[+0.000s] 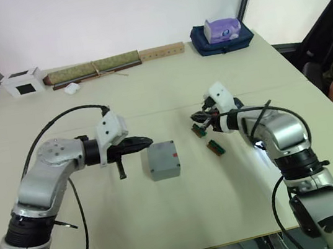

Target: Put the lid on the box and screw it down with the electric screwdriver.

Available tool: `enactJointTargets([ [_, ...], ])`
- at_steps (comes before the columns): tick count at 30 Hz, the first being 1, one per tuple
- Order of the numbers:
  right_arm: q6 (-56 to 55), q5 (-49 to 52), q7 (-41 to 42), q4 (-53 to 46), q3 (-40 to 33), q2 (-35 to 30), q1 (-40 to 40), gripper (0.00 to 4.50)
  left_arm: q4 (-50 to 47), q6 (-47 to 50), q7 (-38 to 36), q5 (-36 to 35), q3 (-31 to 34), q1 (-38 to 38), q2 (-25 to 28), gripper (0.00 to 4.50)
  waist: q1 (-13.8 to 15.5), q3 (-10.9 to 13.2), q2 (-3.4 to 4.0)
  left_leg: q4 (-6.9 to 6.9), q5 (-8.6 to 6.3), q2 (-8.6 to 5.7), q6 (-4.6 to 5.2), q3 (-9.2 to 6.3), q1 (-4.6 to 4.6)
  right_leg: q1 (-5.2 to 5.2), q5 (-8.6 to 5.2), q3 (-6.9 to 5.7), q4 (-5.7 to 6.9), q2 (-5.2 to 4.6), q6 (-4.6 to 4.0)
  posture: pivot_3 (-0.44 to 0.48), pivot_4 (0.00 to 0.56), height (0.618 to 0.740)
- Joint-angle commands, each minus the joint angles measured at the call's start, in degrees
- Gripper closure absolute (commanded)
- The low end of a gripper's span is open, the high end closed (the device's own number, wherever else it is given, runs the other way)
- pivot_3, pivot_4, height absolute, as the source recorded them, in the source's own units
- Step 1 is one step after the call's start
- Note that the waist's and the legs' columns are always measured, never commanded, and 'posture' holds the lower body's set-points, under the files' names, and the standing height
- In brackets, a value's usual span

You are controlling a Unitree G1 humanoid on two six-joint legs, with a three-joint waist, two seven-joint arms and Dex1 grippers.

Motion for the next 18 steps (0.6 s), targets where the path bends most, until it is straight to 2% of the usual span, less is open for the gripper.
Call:
enactJointTargets([
  [1,5.07,4.19,1.17,-9.17,0.74,0.11,-2.29,4.46,-2.03,-0.53,-0.31,-0.51,1.26,0.88,1.27,4.50,-0.06,0.00,0.00,0.00,0.00,0.01,0.00,0.00,0.01,0.00,0.00,0.00,0.00,0.02,0.00,0.000,0.150,0.740],
  [5,8.26,7.16,1.51,-15.50,3.86,1.41,-1.57,4.46,-1.90,-0.93,-0.41,-0.21,1.03,1.65,1.81,4.50,0.05,0.00,0.00,-0.01,0.00,0.02,0.00,-0.03,0.00,0.00,0.00,-0.01,0.00,0.02,0.00,0.000,0.150,0.740],
  [18,5.83,4.81,1.56,-14.31,10.59,-1.78,0.28,4.46,-2.33,-0.91,0.44,-0.17,0.86,1.66,1.67,4.50,0.06,-0.01,-0.01,0.01,0.00,-0.03,0.00,-0.03,0.00,0.00,0.00,-0.01,0.00,-0.02,0.00,0.000,0.150,0.740],
])
